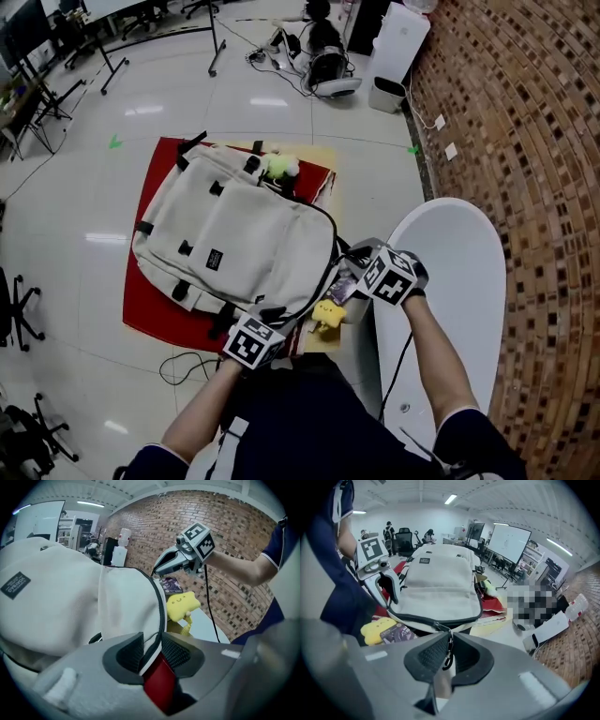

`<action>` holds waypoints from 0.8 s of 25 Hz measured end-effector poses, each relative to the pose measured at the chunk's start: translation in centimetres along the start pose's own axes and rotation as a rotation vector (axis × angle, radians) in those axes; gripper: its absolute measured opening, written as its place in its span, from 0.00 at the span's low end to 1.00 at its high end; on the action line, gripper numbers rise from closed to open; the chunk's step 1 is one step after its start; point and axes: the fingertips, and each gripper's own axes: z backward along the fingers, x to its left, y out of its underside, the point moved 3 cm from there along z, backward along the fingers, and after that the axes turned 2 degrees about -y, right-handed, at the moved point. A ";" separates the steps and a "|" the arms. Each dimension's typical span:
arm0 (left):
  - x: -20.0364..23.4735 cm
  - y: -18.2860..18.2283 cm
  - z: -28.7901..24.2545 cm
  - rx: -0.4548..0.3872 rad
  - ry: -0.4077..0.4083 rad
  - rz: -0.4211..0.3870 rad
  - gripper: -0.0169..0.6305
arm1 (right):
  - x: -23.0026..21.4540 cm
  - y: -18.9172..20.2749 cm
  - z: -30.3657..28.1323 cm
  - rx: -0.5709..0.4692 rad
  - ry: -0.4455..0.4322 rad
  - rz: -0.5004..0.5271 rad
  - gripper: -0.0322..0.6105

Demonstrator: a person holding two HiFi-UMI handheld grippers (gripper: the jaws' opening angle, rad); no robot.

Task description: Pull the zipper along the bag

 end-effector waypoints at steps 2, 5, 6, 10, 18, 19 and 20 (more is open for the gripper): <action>0.0 -0.2 0.0 0.010 -0.022 0.014 0.22 | -1.6 -0.1 -0.3 -0.010 -0.006 0.025 0.11; -0.3 -0.9 0.6 0.017 -0.055 0.036 0.22 | -3.5 -0.5 -0.5 -0.034 -0.014 0.057 0.11; -0.4 -1.3 1.0 0.018 -0.068 0.037 0.22 | -3.9 -0.7 -0.6 -0.043 -0.019 0.070 0.11; -0.9 -4.3 2.8 -0.023 -0.102 0.019 0.22 | -4.9 -1.2 -0.4 -0.075 -0.048 0.125 0.11; -0.3 -15.2 -2.4 -0.152 -0.223 -0.069 0.24 | -5.0 -1.7 0.2 -0.130 -0.122 0.195 0.11; -0.1 -15.7 -3.6 -0.131 -0.239 -0.077 0.25 | -4.9 -1.8 0.5 -0.139 -0.127 0.203 0.11; 0.1 -15.9 -4.6 -0.106 -0.252 -0.083 0.26 | -4.8 -1.9 0.7 -0.145 -0.132 0.213 0.11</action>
